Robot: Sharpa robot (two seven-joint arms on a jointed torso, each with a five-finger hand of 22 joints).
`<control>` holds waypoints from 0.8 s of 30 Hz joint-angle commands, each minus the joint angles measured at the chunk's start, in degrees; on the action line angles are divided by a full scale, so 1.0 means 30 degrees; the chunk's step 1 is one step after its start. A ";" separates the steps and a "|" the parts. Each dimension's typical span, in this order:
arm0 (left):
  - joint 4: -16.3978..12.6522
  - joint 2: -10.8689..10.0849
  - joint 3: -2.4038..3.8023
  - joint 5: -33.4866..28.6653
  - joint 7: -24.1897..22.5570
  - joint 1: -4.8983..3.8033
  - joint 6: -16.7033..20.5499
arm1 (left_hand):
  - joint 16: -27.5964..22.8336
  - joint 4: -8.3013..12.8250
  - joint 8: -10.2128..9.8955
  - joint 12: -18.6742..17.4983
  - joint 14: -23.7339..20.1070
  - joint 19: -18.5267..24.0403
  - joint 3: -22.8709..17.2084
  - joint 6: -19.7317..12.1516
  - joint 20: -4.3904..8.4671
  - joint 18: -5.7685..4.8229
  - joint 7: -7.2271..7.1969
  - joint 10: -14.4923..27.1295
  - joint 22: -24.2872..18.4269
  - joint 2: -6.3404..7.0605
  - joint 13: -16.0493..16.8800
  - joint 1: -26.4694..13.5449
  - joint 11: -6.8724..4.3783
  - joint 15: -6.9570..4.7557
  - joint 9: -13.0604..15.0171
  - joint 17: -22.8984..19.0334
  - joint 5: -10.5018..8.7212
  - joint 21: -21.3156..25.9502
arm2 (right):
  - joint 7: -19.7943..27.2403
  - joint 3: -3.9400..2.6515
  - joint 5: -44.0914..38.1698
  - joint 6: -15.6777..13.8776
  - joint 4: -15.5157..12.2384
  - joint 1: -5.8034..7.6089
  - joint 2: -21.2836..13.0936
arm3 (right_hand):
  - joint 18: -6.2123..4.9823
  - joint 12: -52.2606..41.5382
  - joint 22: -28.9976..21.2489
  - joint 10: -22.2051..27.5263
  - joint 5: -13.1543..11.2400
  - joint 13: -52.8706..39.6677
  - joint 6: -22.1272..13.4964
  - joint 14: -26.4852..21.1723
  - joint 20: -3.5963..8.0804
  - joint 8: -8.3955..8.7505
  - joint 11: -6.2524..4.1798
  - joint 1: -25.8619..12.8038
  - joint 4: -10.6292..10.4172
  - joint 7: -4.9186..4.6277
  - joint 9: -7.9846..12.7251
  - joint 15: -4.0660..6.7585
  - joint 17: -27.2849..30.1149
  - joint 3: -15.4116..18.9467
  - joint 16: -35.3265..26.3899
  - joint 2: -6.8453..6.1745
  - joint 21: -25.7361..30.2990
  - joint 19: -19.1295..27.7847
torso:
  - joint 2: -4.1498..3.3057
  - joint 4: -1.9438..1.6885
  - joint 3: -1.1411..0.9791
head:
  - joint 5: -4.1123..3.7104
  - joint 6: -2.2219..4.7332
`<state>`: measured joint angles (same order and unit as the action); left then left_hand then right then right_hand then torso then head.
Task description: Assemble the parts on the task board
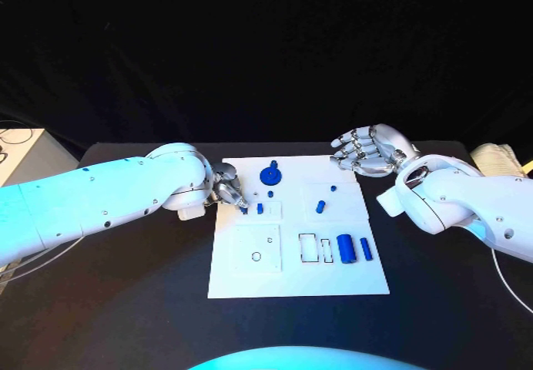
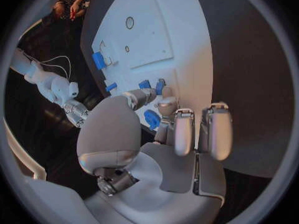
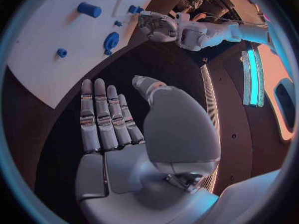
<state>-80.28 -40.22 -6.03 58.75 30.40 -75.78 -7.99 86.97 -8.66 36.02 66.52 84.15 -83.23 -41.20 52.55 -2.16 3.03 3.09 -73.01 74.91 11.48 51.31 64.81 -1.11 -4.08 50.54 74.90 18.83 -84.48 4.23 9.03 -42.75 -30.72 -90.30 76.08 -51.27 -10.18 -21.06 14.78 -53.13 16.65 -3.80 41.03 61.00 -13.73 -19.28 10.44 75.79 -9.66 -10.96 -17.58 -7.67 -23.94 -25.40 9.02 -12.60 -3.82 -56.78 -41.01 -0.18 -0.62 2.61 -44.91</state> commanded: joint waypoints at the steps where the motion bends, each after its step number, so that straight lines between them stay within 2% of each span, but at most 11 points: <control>1: -0.0137 -0.0081 0.0007 0.0173 -0.0024 0.0054 -0.0319 | 0.0126 0.3330 0.0108 0.0092 0.1566 -0.0117 -0.3207 0.0109 0.0024 -0.0229 0.0024 -0.0104 0.2037 -0.0114 0.0024 0.0026 -0.0024 -0.0116 0.0027 0.3619 0.0067 -0.0110 | 0.0114 -0.0004 -0.0054 0.0228 -0.0023 -0.0009 -0.0009 | -0.0101 -0.0067 -0.0019 0.0025 0.0070 0.0029 0.0030 -0.0026 -0.0010 -0.0052 0.0031 0.0024 0.0074 -0.1161 0.0026 0.0057 0.0032 0.0011 -0.0080 0.0170 0.0011 0.0092 | -0.0026 0.0018 0.0000 | 0.0013 0.0013; 4: -0.0140 -0.0130 0.0009 0.0185 -0.0041 0.0090 -0.0269 | 0.0137 0.3332 0.0100 0.0115 0.1568 -0.0127 -0.3223 0.0128 0.0028 -0.0233 0.0022 -0.0136 0.2051 -0.0107 0.0068 0.0012 -0.0027 -0.0119 0.0025 0.3633 0.0092 -0.0118 | 0.0121 -0.0004 -0.0054 0.0230 -0.0024 -0.0011 -0.0011 | -0.0102 -0.0074 -0.0071 0.0035 0.0080 0.0029 0.0031 -0.0025 -0.0012 -0.0050 0.0031 0.0031 0.0088 -0.1162 0.0036 0.0056 0.0045 0.0010 -0.0090 0.0167 0.0009 0.0089 | -0.0010 0.0001 0.0011 | -0.0048 0.0009; 8: -0.0088 -0.0132 0.0009 0.0211 -0.0036 0.0109 -0.0203 | 0.0137 0.3332 0.0100 0.0115 0.1568 -0.0127 -0.3223 0.0128 0.0028 -0.0233 0.0022 -0.0136 0.2051 -0.0107 0.0068 0.0012 -0.0027 -0.0119 0.0025 0.3633 0.0092 -0.0118 | 0.0123 -0.0004 -0.0054 0.0240 -0.0031 -0.0012 -0.0012 | -0.0102 -0.0074 -0.0071 0.0035 0.0080 0.0029 0.0031 -0.0025 -0.0012 -0.0050 0.0031 0.0031 0.0088 -0.1162 0.0036 0.0056 0.0045 0.0010 -0.0090 0.0167 0.0009 0.0089 | -0.0002 0.0000 -0.0018 | -0.0015 -0.0027; 15: 0.0020 -0.0009 0.0008 0.0234 -0.0053 0.0121 -0.0212 | 0.0137 0.3332 0.0100 0.0115 0.1568 -0.0127 -0.3223 0.0128 0.0028 -0.0233 0.0022 -0.0136 0.2051 -0.0107 0.0068 0.0012 -0.0027 -0.0119 0.0025 0.3633 0.0092 -0.0118 | 0.0124 -0.0004 -0.0053 0.0255 -0.0032 -0.0012 -0.0009 | -0.0102 -0.0074 -0.0071 0.0035 0.0080 0.0029 0.0031 -0.0025 -0.0012 -0.0050 0.0031 0.0031 0.0088 -0.1162 0.0036 0.0056 0.0045 0.0010 -0.0090 0.0167 0.0009 0.0089 | -0.0010 0.0013 0.0002 | 0.0000 -0.0054; 24: -0.0002 0.0028 0.0006 0.0228 -0.0101 0.0129 -0.0525 | 0.0156 0.3338 0.0092 0.0117 0.1575 -0.0154 -0.3232 0.0150 0.0032 -0.0243 0.0017 -0.0156 0.2088 -0.0084 0.0078 -0.0005 -0.0031 -0.0122 0.0025 0.3661 0.0119 -0.0140 | 0.0109 -0.0004 -0.0052 0.0263 -0.0042 -0.0013 -0.0031 | -0.0102 -0.0074 -0.0071 0.0035 0.0080 0.0029 0.0031 -0.0025 -0.0012 -0.0050 0.0031 0.0031 0.0088 -0.1162 0.0036 0.0056 0.0045 0.0010 -0.0090 0.0167 0.0009 0.0089 | -0.0008 0.0014 -0.0021 | -0.0003 -0.0109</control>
<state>-80.20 -40.25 -5.99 59.05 30.30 -75.45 -8.16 87.19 -8.66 36.14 66.52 84.15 -83.23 -41.21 52.46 -2.16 3.03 3.18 -73.01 74.91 11.48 51.46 64.80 -1.10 -4.08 50.58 74.90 18.82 -84.70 4.23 9.03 -42.74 -30.66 -90.33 76.07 -51.35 -10.18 -21.06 14.62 -53.13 16.64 -3.81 41.03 61.00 -13.73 -19.28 10.44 75.79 -9.66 -10.96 -17.53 -7.67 -23.86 -25.40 9.02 -12.60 -3.82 -56.78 -41.03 -0.14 -0.66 2.66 -45.19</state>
